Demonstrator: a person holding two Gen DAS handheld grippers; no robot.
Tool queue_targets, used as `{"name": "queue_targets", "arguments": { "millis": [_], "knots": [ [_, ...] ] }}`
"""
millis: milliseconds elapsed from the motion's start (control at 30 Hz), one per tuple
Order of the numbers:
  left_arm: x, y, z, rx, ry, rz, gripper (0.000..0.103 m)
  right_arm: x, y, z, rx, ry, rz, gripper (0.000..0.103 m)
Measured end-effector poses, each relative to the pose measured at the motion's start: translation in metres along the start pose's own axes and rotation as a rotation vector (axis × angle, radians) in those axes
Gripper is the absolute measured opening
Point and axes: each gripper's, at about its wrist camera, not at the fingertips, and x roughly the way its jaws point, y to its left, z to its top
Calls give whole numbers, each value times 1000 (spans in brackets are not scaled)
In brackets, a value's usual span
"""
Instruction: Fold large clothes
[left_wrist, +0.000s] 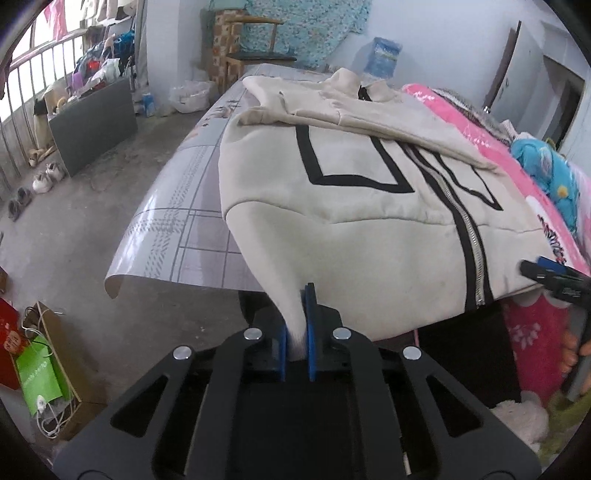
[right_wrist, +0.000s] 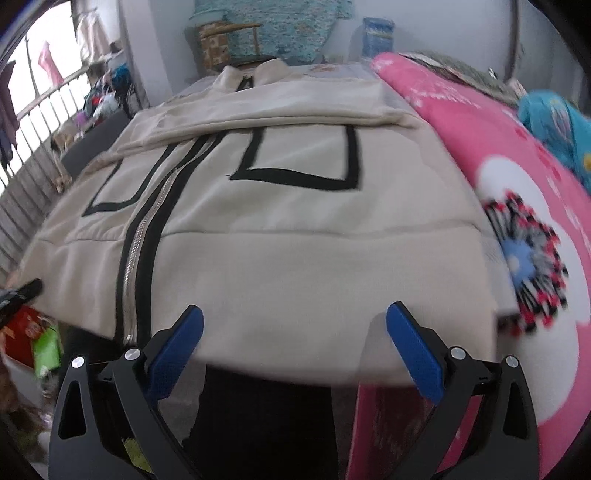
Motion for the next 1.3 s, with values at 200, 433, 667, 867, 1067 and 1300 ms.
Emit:
{"name": "queue_targets", "arguments": {
  "millis": [200, 433, 667, 867, 1067, 1300],
  "knots": [
    [2, 2, 0, -4, 10, 0, 7, -38, -66, -8, 205, -50, -19, 91],
    [4, 2, 0, -18, 19, 3, 7, -37, -104, -16, 350, -48, 32, 83],
    [6, 2, 0, -18, 25, 9, 8, -2, -118, -18, 459, 11, 125, 49],
    [5, 0, 1, -2, 11, 16, 7, -12, -106, -23, 411, 29, 98, 8],
    [-11, -3, 6, 24, -31, -1, 5, -37, -87, -15, 331, -26, 38, 5],
    [-36, -3, 11, 35, -68, -41, 5, -68, -80, -8, 288, -95, 53, 5]
  ]
}}
